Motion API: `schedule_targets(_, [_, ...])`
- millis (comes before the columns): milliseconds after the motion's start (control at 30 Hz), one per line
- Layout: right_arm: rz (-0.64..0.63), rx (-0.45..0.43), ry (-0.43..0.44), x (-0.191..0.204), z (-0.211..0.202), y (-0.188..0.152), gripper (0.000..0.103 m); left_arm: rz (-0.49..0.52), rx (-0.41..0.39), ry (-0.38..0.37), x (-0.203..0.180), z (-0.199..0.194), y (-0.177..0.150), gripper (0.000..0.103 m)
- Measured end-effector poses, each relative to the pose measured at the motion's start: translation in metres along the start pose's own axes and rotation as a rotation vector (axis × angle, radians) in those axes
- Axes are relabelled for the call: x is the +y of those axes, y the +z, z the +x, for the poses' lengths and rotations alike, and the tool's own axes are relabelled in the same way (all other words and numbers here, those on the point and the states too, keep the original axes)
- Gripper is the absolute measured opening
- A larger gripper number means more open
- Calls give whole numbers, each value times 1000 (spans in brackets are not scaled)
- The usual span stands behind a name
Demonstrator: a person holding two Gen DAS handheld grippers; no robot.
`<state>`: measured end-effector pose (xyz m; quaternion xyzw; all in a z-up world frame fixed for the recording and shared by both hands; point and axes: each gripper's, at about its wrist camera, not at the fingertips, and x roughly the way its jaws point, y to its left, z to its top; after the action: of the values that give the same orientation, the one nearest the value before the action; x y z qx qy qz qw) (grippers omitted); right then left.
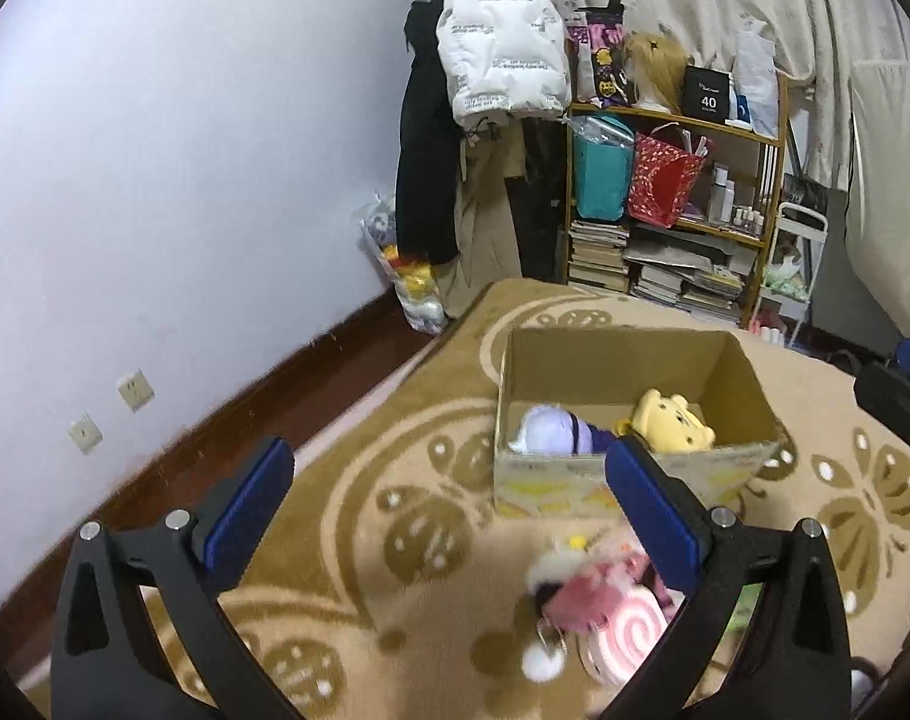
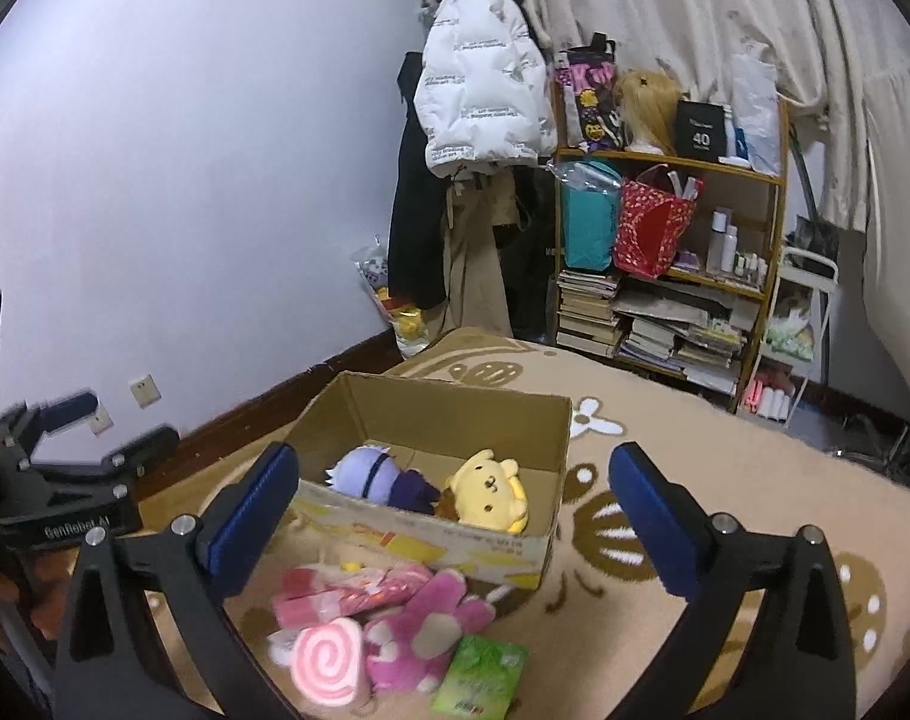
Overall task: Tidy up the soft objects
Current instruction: 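Reach the left tool to the black tissue pack while the right tool reaches the green pack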
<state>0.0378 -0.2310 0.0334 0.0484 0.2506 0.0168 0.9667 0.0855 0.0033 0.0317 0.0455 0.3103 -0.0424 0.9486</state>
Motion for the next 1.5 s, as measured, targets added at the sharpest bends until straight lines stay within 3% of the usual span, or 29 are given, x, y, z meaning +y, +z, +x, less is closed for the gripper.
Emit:
schedule_targets(167, [9,11,3,1,-19,-7,103,-2,29,16,3,-14,-16,103])
schedule_targets(400, [86,42,14,-9,-34,-25,103,-84,131,-29,9,-14,-44,103])
schedule_targets(533, [106,70,21,-14,-33,-37,103,-39,175,-24,0,-9,-56,103])
schedule_targets(700, [108,126,29,-15,-21,-53,103,-20,228,-37,-2,0,-67,102])
schedule_targets(800, [120,156,36,-15,-11,-60,103,-26,271,-105,-1,6,-73,102])
schedule_targets(1067, [132,217,55,-13,9,-79,103,48,324,-102,-19,17,-84,102])
schedule_targets(1267, [129,290,50,-14,28,-93,90,105,377,-110,-37,26,-95,102])
schedule_targets(1500, [163,380,43,-18,55,-111,88,127,472,-148,-54,43,-110,102])
